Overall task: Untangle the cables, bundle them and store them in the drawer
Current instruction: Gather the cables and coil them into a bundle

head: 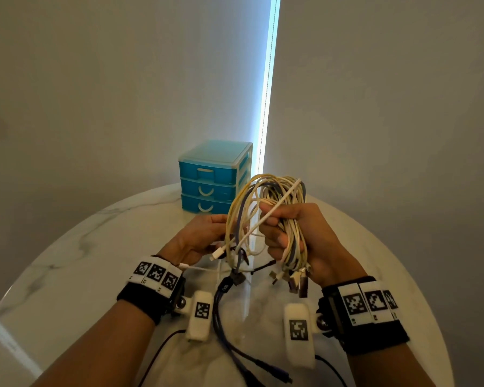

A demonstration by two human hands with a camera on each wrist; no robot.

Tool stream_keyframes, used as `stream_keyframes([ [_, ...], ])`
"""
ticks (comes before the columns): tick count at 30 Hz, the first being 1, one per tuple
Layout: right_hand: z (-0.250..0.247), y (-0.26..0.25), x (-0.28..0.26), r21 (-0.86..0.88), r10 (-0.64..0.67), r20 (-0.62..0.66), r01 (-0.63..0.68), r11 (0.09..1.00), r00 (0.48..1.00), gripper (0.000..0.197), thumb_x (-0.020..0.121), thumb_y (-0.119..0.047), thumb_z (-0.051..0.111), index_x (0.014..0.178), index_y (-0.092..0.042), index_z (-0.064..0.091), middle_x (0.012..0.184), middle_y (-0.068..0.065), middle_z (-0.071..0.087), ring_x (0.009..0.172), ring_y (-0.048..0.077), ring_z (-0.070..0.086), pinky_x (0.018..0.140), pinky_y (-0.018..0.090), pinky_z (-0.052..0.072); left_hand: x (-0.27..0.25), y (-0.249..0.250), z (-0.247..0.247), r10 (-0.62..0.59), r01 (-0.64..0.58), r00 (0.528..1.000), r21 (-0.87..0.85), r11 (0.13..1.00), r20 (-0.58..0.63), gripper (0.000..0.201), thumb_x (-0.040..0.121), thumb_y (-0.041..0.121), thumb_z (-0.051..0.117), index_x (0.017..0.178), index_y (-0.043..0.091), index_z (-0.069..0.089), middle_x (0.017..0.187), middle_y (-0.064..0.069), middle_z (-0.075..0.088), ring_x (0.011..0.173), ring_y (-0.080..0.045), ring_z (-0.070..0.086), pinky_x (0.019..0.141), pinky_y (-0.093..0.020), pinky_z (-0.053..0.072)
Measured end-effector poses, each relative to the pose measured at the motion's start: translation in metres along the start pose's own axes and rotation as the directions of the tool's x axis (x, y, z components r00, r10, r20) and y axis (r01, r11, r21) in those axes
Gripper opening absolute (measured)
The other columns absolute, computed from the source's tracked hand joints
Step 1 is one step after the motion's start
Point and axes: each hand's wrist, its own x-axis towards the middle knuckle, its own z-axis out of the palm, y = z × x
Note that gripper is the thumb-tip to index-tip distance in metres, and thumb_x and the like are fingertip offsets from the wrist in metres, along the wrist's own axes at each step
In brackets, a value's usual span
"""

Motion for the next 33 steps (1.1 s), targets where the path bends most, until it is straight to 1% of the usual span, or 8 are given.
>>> stream_keyframes([
  [8, -0.022, -0.008, -0.005, -0.04, 0.009, -0.293, -0.022, 0.999, 0.956, 0.024, 0.095, -0.016, 0.062, 0.073, -0.014, 0.053, 0.054, 0.0, 0.046, 0.035, 0.008, 0.035, 0.034, 0.019, 0.032, -0.01, 0.021, -0.021, 0.385, -0.374, 0.855, 0.101, 0.922, -0.349, 0.026, 0.083, 0.036, 0.089, 0.097, 0.017, 0.079, 0.096, 0.003, 0.082, 0.09, -0.01, 0.073, 0.063, -0.025, 0.053],
  [12, -0.042, -0.007, -0.006, 0.014, -0.016, -0.462, 0.026, 1.0, 0.886, 0.025, 0.101, -0.014, 0.062, 0.077, -0.013, 0.056, 0.058, 0.0, 0.048, 0.034, 0.008, 0.037, 0.033, 0.022, 0.033, -0.018, 0.042, -0.019, 0.542, -0.521, 0.817, 0.149, 0.84, -0.197, 0.012, 0.085, 0.03, 0.086, 0.086, 0.024, 0.076, 0.103, 0.002, 0.078, 0.108, -0.019, 0.07, 0.087, -0.034, 0.059],
  [14, -0.048, -0.007, -0.007, 0.034, -0.026, -0.523, 0.051, 0.998, 0.852, 0.025, 0.101, -0.014, 0.063, 0.076, -0.013, 0.056, 0.058, 0.0, 0.049, 0.033, 0.008, 0.038, 0.032, 0.023, 0.033, -0.026, 0.05, -0.013, 0.568, -0.565, 0.821, 0.056, 0.823, -0.06, 0.014, 0.085, 0.023, 0.081, 0.086, 0.016, 0.07, 0.1, 0.004, 0.076, 0.104, -0.015, 0.069, 0.08, -0.028, 0.059],
  [17, -0.054, -0.01, -0.009, 0.057, -0.049, -0.585, 0.101, 0.993, 0.81, 0.023, 0.1, -0.013, 0.063, 0.078, -0.014, 0.057, 0.059, -0.001, 0.05, 0.035, 0.009, 0.039, 0.032, 0.023, 0.034, -0.032, 0.055, -0.011, 0.471, -0.485, 0.875, 0.2, 0.852, 0.113, 0.019, 0.082, 0.028, 0.084, 0.085, 0.015, 0.07, 0.108, 0.005, 0.074, 0.107, -0.012, 0.066, 0.076, -0.027, 0.055],
  [20, -0.056, -0.012, -0.011, 0.072, -0.068, -0.603, 0.14, 0.987, 0.795, 0.018, 0.099, -0.011, 0.061, 0.081, -0.013, 0.057, 0.062, 0.0, 0.049, 0.035, 0.009, 0.038, 0.032, 0.023, 0.033, -0.032, 0.055, -0.007, 0.337, -0.382, 0.921, 0.612, 0.693, 0.194, 0.017, 0.079, 0.036, 0.089, 0.085, 0.027, 0.076, 0.102, 0.016, 0.073, 0.105, -0.002, 0.061, 0.084, -0.025, 0.048],
  [23, -0.05, -0.012, -0.011, 0.035, -0.091, -0.61, 0.141, 0.989, 0.787, 0.02, 0.098, -0.012, 0.06, 0.077, -0.013, 0.057, 0.064, 0.002, 0.048, 0.037, 0.01, 0.039, 0.033, 0.024, 0.034, -0.028, 0.051, 0.006, 0.264, -0.289, 0.953, 0.715, 0.637, 0.15, 0.02, 0.076, 0.037, 0.092, 0.083, 0.027, 0.075, 0.09, 0.014, 0.077, 0.092, 0.011, 0.062, 0.085, -0.019, 0.045],
  [28, -0.039, -0.013, -0.011, -0.023, -0.09, -0.64, 0.098, 0.995, 0.763, 0.03, 0.1, -0.013, 0.061, 0.07, -0.012, 0.058, 0.058, 0.003, 0.046, 0.036, 0.011, 0.039, 0.033, 0.023, 0.036, -0.021, 0.044, 0.018, 0.211, -0.142, 0.977, 0.806, 0.575, 0.022, 0.03, 0.069, 0.049, 0.094, 0.079, 0.028, 0.076, 0.082, 0.015, 0.078, 0.088, -0.004, 0.07, 0.092, -0.041, 0.06],
  [33, -0.037, -0.011, -0.011, -0.146, -0.116, -0.666, 0.023, 0.989, 0.737, 0.028, 0.097, -0.019, 0.068, 0.07, -0.013, 0.063, 0.06, 0.002, 0.053, 0.041, 0.013, 0.043, 0.04, 0.028, 0.037, -0.037, 0.079, 0.024, 0.002, -0.051, 0.998, 0.908, 0.416, 0.055, 0.076, 0.077, 0.046, 0.09, 0.143, 0.031, 0.055, 0.148, 0.004, 0.054, 0.13, -0.018, 0.055, 0.106, -0.044, 0.054],
])
